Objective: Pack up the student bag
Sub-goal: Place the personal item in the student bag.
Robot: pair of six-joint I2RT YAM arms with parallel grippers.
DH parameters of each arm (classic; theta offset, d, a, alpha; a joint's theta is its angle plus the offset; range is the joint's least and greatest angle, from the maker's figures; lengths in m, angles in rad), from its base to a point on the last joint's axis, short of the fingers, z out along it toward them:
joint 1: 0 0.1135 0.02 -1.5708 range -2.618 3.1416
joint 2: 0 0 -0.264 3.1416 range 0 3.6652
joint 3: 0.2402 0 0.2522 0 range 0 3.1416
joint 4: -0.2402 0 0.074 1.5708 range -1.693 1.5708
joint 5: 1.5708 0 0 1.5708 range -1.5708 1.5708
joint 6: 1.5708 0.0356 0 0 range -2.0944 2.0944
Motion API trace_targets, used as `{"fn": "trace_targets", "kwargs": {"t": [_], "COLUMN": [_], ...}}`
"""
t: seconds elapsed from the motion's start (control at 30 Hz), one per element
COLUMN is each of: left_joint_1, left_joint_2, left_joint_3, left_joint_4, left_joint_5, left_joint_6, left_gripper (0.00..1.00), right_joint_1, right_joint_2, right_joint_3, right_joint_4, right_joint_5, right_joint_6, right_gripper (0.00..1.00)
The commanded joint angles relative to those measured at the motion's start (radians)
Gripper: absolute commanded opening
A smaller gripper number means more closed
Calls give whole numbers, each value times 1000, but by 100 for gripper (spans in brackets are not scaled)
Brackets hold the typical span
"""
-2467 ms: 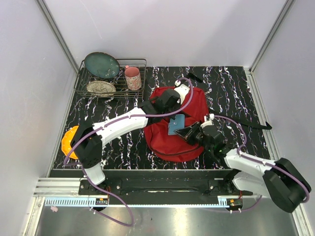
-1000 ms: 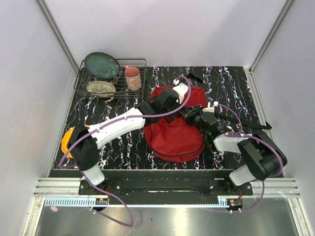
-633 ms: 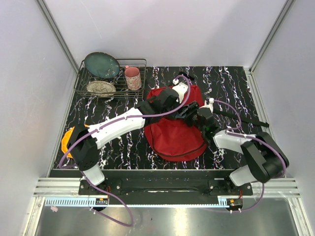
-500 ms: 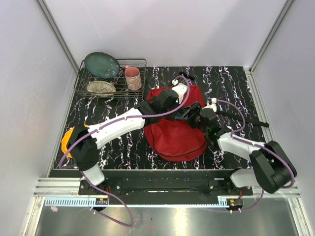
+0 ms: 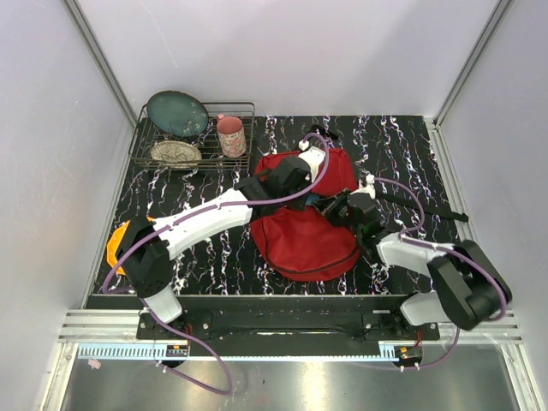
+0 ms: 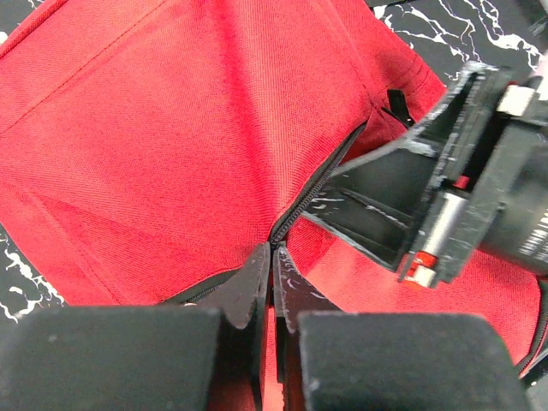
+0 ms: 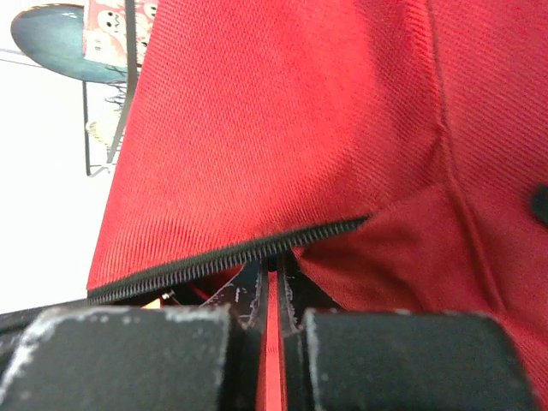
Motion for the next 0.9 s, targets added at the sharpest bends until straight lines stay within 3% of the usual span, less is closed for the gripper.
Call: {"fn": "trace_targets", "kwargs": {"t": [0.0,0.13,0.27,0.3,0.43,0.63,0.7,0.77,0.83,0.87], "left_joint_1": [-8,-10,-8,-8,-7,4,8,10,13,13], "left_joint_2": [-45,-39,-46,-53,-50,-37,-39,-42,-54,-63], "left_joint_3": [20,18,0,-3,-16,-20,-20,-23,-26,-40], "left_joint_4": [22,22,20,20,19,22,22,22,19,19], "left_joint_5": [72,83,66,61,52,54,51,48,37,25], "left_joint_6": [-28,-37,-37,-37,-37,-53,-54,-57,-62,-66], "left_gripper": [2,1,4,9,13,17,24,46,54,68], "right_joint_1": [-4,-4,-4,-4,-4,-2,-2,-2,-1,-1], "right_joint_2": [127,263,255,233,85,-168,-247,-380,-522,-570], "right_joint_3": [-25,30,-3,-40,-43,-147,-184,-203,-213,-210], "right_joint_4": [401,509,529,514,241,-26,-123,-229,-308,-395], "right_joint_5": [-31,-54,-64,-64,-56,-67,-73,-67,-64,-26], "right_joint_6": [85,142,147,129,20,-49,-57,-62,-71,-76], "right_gripper": [1,6,23,34,46,53,52,51,51,51]}}
